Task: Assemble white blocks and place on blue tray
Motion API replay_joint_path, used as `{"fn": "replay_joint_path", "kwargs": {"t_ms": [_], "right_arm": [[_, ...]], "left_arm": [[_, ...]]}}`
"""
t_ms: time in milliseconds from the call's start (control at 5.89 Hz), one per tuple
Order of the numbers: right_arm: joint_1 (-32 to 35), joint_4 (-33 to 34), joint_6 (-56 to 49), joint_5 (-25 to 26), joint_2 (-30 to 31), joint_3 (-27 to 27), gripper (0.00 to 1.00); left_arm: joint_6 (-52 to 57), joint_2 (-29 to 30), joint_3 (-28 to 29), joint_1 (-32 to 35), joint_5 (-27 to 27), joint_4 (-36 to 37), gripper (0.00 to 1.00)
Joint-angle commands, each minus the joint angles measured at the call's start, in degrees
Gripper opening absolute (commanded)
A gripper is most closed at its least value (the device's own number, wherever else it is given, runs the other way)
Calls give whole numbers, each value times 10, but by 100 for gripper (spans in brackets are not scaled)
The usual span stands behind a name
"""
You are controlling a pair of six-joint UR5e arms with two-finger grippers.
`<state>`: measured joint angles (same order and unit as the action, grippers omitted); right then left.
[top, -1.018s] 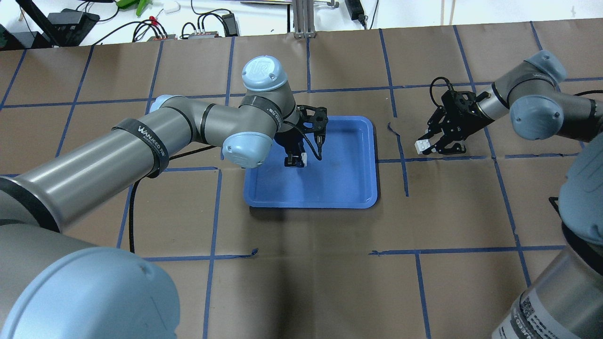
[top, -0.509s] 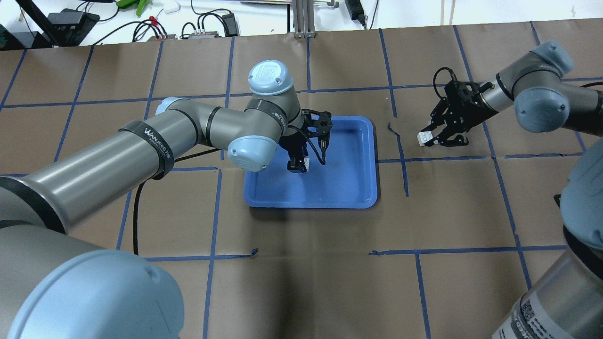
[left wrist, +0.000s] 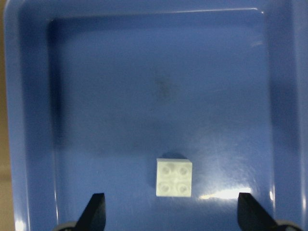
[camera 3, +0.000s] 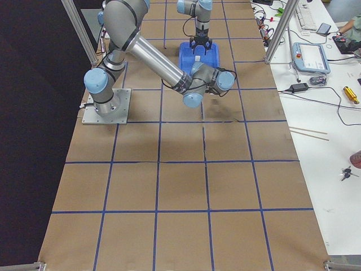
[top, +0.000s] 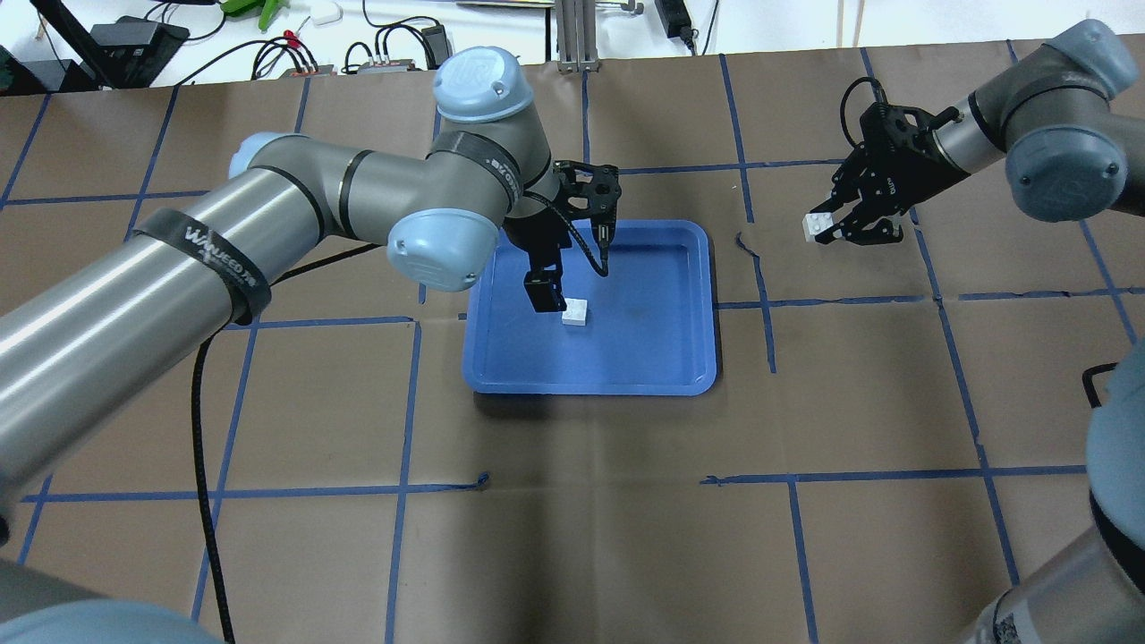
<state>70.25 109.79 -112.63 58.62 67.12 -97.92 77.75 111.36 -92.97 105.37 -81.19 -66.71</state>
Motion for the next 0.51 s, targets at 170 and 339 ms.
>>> {"fn": "replay_joint_path", "kwargs": {"t_ms": [170, 339], "right_arm": [[67, -3, 84, -16, 42, -26, 15], [105, 10, 110, -17, 42, -27, 15]], "left_arm": [[-23, -152, 3, -123, 0, -178, 98], [-58, -184, 4, -130, -6, -205, 98]]}}
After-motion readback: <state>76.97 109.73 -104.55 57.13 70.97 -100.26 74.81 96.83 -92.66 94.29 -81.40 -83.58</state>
